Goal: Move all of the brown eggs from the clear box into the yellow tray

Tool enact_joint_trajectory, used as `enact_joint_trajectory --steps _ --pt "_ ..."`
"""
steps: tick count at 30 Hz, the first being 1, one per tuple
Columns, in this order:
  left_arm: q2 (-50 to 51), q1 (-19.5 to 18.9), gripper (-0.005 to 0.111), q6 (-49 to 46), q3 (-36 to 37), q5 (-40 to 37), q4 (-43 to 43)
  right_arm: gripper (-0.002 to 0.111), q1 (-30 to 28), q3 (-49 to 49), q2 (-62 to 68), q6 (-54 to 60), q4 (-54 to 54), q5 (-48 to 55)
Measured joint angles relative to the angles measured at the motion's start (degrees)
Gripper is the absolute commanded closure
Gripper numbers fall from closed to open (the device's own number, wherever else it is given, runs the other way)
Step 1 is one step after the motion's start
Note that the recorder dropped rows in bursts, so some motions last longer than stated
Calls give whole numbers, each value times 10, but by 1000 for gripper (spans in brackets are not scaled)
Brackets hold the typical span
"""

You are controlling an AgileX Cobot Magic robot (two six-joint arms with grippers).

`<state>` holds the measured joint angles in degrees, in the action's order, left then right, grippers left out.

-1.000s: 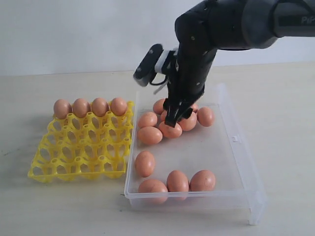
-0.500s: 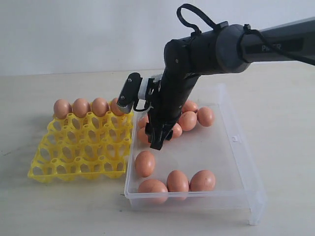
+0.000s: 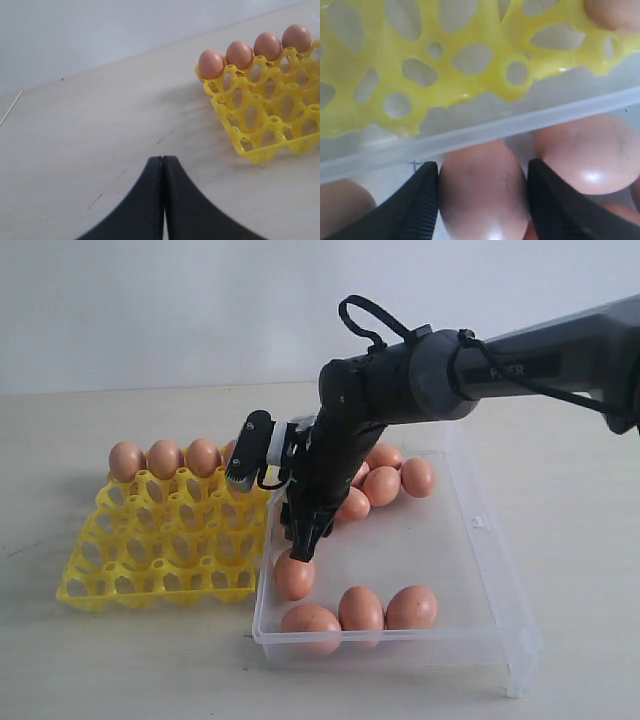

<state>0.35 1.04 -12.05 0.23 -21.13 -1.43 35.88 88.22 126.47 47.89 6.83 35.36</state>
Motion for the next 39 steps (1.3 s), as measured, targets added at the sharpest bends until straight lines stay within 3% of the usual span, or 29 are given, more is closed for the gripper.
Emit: enact_joint_trajectory --steps 4,7,10,13,17,23,30,39 --pt "0 0 107 0 0 0 0 108 1 0 -3 -7 -6 7" --pt "0 0 107 0 0 0 0 108 3 -27 -51 -92 -72 1" --pt "0 0 107 0 0 0 0 108 1 -72 -120 -169 -90 -97" --pt "0 0 107 0 0 0 0 108 8 -86 -152 -192 -23 -208" --pt "0 0 107 0 0 0 0 108 42 -83 -136 -223 30 -326" --pt "0 0 107 0 0 0 0 108 91 -5 -33 -279 37 -343" --pt "0 0 107 0 0 0 0 108 112 121 49 -550 -73 -346" --pt "0 0 107 0 0 0 0 108 112 146 101 -868 -305 -413"
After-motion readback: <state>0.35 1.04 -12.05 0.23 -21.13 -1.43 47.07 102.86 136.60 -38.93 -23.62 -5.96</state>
